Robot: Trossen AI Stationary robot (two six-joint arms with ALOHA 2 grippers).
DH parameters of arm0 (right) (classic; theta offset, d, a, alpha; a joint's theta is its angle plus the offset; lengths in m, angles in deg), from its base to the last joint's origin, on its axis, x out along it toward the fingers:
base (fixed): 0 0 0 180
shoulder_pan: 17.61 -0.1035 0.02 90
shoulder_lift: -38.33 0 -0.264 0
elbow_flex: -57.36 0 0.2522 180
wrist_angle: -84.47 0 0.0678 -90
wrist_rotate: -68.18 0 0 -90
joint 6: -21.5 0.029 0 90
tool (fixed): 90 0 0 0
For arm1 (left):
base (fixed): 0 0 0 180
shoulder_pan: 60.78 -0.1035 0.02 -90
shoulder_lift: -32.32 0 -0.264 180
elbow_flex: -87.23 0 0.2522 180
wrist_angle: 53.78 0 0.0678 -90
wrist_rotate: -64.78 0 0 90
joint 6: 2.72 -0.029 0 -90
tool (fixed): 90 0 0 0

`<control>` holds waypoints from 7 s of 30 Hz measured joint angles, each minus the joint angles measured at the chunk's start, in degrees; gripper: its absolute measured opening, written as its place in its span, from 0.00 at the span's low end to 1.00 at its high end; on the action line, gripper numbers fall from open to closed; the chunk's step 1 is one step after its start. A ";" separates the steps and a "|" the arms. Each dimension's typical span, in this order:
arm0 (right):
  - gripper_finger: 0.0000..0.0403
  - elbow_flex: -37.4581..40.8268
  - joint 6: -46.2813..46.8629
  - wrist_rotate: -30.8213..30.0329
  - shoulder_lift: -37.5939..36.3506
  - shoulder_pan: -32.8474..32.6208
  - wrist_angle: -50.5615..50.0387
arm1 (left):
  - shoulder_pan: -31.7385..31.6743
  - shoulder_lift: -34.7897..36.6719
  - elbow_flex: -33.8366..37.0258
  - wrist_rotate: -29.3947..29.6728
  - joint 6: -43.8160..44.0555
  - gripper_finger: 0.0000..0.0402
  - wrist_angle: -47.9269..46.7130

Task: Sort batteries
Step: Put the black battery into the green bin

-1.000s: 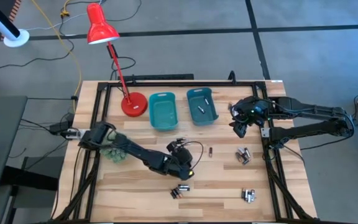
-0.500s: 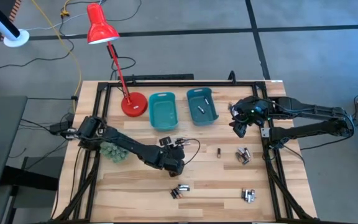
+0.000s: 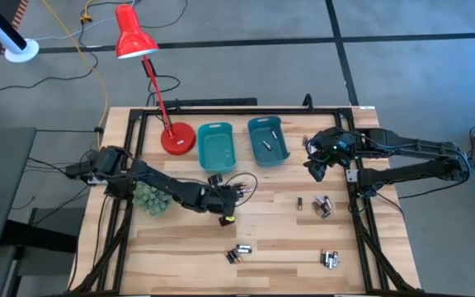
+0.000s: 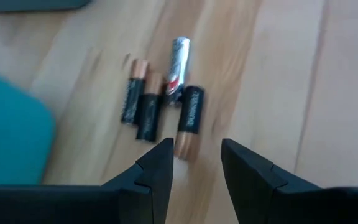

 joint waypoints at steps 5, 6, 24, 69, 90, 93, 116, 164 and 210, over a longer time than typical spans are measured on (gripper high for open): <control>0.47 0.00 1.03 0.00 0.00 0.00 0.64 | -2.74 0.60 1.38 -7.64 -4.45 0.32 4.56; 0.47 0.00 1.10 0.00 0.00 0.00 0.85 | -3.20 0.56 1.38 -8.67 -5.20 0.32 4.49; 0.47 0.00 3.02 0.00 0.00 0.04 2.59 | -6.94 0.09 1.40 -14.62 -9.56 0.32 4.41; 0.47 0.02 0.83 -0.02 0.00 -0.02 2.04 | -2.15 5.13 -3.71 -14.88 1.23 0.09 -1.81; 0.47 0.02 5.65 -0.08 0.00 0.11 2.64 | -35.05 25.18 1.80 -18.81 3.24 0.09 -21.14; 0.47 0.02 7.73 -1.10 0.00 0.11 2.66 | -38.16 21.56 1.80 -23.20 -0.17 0.09 -20.69; 0.47 0.02 13.26 -2.32 0.00 10.35 2.61 | -41.04 2.84 -6.75 -28.43 -26.91 0.15 -22.80; 0.47 0.02 6.27 -3.48 0.00 10.86 -4.62 | -16.99 8.15 -14.71 -20.58 -17.42 0.32 -15.04; 0.47 0.02 5.38 -3.37 -0.01 8.59 -3.10 | -17.06 -17.79 -41.20 -25.35 -27.50 0.27 -41.64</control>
